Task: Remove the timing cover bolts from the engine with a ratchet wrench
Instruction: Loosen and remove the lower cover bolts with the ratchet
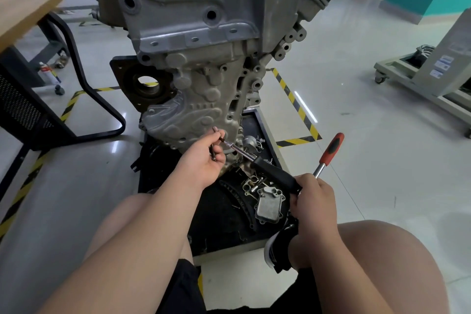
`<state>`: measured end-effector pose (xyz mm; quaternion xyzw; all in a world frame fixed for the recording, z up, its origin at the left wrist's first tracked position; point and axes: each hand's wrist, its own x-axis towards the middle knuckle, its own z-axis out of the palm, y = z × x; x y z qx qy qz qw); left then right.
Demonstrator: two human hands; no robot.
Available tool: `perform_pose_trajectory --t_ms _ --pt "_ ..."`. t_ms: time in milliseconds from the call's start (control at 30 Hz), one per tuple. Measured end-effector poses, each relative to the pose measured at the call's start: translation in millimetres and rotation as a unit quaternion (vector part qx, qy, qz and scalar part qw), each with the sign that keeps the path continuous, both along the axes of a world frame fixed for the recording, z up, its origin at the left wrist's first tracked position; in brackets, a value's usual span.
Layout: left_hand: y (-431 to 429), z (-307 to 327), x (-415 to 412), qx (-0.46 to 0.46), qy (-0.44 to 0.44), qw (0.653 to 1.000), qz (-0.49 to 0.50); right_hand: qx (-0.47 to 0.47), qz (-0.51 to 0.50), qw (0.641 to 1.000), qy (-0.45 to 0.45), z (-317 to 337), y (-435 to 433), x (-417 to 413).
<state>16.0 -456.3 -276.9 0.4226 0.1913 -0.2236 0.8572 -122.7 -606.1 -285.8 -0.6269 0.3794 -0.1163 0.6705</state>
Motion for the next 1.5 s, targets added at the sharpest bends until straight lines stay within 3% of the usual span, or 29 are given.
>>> perform_pose_trajectory --t_ms 133,233,467,600,700,900,1033,1267,1500 --pt "-19.5 5.8 0.7 -0.013 0.010 1.000 0.006 0.146 -0.051 0.988 0.030 -1.8 -1.2 -0.4" --pt "-32.4 11.5 3.6 -0.030 0.003 1.000 -0.005 0.235 -0.065 0.970 -0.016 -4.8 -2.5 1.1" --pt "-60.2 27.2 16.4 -0.030 -0.020 0.999 -0.033 0.455 -0.037 0.887 -0.074 -13.1 -0.6 8.4" --pt "-70.6 33.1 21.9 -0.004 -0.013 0.999 -0.040 0.533 -0.036 0.841 -0.089 -11.9 2.6 10.8" --pt "-75.7 33.9 25.7 0.024 -0.020 0.999 -0.042 0.541 -0.035 0.834 -0.100 -12.8 6.0 10.8" --pt "-80.9 38.9 35.8 0.097 -0.036 0.994 -0.023 0.335 -0.048 0.934 -0.112 -15.3 12.9 14.5" --pt "-86.0 42.4 39.7 0.105 -0.033 0.994 -0.002 0.198 -0.033 0.973 -0.112 -12.2 21.1 10.1" --pt "-94.1 32.4 42.3 0.115 -0.031 0.993 0.025 -0.004 0.021 0.991 -0.132 -10.2 26.4 -1.0" --pt "-96.8 28.2 44.6 0.158 -0.062 0.982 0.079 -0.207 0.062 0.971 -0.106 -16.3 21.7 4.5"
